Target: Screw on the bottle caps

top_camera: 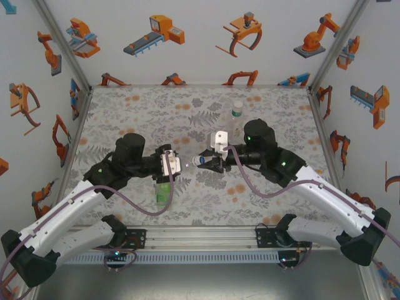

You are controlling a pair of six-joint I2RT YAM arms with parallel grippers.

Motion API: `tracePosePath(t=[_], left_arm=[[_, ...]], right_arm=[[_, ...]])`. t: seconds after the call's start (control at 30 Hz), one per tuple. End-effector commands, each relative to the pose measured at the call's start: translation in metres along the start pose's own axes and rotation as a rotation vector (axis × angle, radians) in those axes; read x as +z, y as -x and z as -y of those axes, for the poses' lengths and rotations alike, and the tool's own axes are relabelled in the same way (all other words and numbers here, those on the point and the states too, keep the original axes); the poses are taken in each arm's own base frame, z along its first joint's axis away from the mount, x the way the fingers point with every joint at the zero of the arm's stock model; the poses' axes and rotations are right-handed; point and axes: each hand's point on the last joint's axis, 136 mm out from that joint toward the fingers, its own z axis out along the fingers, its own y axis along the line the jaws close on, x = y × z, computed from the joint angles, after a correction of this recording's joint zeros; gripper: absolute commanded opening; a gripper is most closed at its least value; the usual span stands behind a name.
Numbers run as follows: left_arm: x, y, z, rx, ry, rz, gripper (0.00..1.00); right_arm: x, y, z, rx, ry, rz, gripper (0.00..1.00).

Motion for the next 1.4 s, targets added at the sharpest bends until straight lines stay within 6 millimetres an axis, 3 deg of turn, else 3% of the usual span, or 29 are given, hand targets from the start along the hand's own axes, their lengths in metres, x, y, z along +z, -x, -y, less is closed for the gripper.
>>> tracePosePath(t=[0.0,0.13,0.27,0.43,0.57,0.67,0.8,0.9,1.03,1.1,1.23,1.37], left_arm=[[0.000,0.002,0.000,-0.007,-0.004,0.003,0.00],[0.003,0.002,-0.003,-0.014,0.006,0.002,0.00],[0.008,0.002,-0.009,-0.014,0.034,0.018,0.00],[0.012,0.004,-0.011,-0.006,0.038,0.037,0.00],[0.018,0.001,-0.013,-0.004,0.043,0.038,0.00],[0.022,-0.002,-0.016,-0.006,0.057,0.036,0.00],[0.024,-0.003,-0.015,-0.010,0.049,0.036,0.00],[0.024,-0.002,-0.014,-0.016,0.042,0.034,0.00],[0.026,-0.007,-0.011,-0.008,0.028,0.019,0.00],[0.026,-0.009,-0.009,-0.005,0.018,0.015,0.00],[0.024,-0.006,-0.006,-0.008,0.002,0.020,0.00],[0.021,0.000,-0.003,-0.016,-0.021,0.037,0.00]], right_arm=[[0.003,0.000,0.003,0.049,-0.022,-0.011,0.16],[0.005,0.001,0.021,0.234,-0.107,-0.008,0.00],[0.003,-0.002,0.041,0.542,-0.227,0.037,0.00],[-0.021,-0.031,0.076,1.048,-0.541,0.069,0.00],[-0.008,-0.053,0.079,1.458,-0.569,0.154,0.00],[0.002,-0.072,0.075,1.643,-0.613,0.054,0.00],[0.001,-0.072,0.077,1.604,-0.676,0.007,0.05],[-0.007,-0.066,0.083,1.566,-0.699,0.064,0.25],[-0.026,-0.027,0.094,1.273,-0.685,0.104,0.57],[-0.035,-0.010,0.096,1.133,-0.672,0.102,0.66],[-0.041,0.024,0.088,0.815,-0.566,0.061,0.68],[-0.031,0.033,0.065,0.516,-0.406,-0.019,0.66]])
